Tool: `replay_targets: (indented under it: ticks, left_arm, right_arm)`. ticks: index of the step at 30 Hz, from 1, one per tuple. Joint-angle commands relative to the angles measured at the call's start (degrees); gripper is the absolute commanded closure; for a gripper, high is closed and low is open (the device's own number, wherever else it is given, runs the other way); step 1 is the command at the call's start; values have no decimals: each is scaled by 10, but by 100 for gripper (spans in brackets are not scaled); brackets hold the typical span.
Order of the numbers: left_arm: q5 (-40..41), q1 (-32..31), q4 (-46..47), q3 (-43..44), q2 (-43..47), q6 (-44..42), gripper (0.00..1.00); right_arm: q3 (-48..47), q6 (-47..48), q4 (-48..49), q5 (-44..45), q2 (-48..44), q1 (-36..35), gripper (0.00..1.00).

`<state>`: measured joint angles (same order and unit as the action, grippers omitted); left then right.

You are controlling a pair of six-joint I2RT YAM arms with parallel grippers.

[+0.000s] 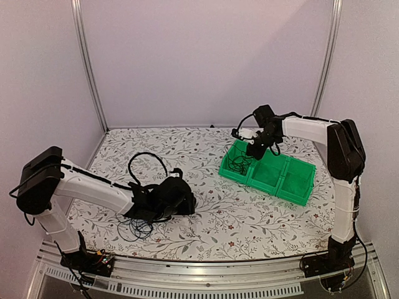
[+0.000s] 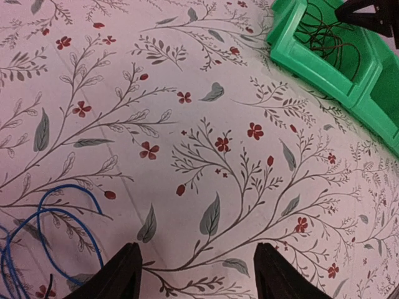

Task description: Untangle the cables

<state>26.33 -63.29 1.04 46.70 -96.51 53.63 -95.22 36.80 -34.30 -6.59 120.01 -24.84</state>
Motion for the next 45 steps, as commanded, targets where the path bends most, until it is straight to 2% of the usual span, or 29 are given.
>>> replay_targets:
  ticks: [1,5,10,14,18,23,27,31,37,39,42,45]
  left_arm:
    - [4,5,2,0,7,1,37]
    - [4,5,1,2,7,0,37]
    - [2,5,1,3,11,-1,37]
    - [4,5,13,20,25,-34,37]
    - [-1,9,8,75,15,-92,36]
    - [-15,11,-61,160,-12,-122,36]
    - [-13,11,-161,197,-2,-102,39]
    - [-23,11,-262,182,44,-47,45]
    - [-43,10,-366,107,120,11,44]
    - [-41,10,-367,75,136,15,45]
    - [-74,9,-279,39,149,-24,47]
    - [-75,13,-243,49,120,-17,46]
  right_arm:
    - [7,-11,4,-12,2,-1,100]
    - [18,-15,4,-17,-13,-2,96]
    - [14,-28,-17,-15,-44,-1,73]
    - [26,-47,-24,-11,-103,-1,63]
    - [55,-57,-23,-20,-165,-1,56]
    - [124,-67,19,-43,-232,1,55]
    - [213,-70,87,-130,-302,16,55]
    - [294,-88,148,-232,-362,59,59]
    - [295,-95,134,-301,-378,84,60]
    - [297,-91,134,-305,-381,84,60]
    - [304,-93,142,-314,-382,85,60]
    - [306,-96,143,-335,-376,85,61]
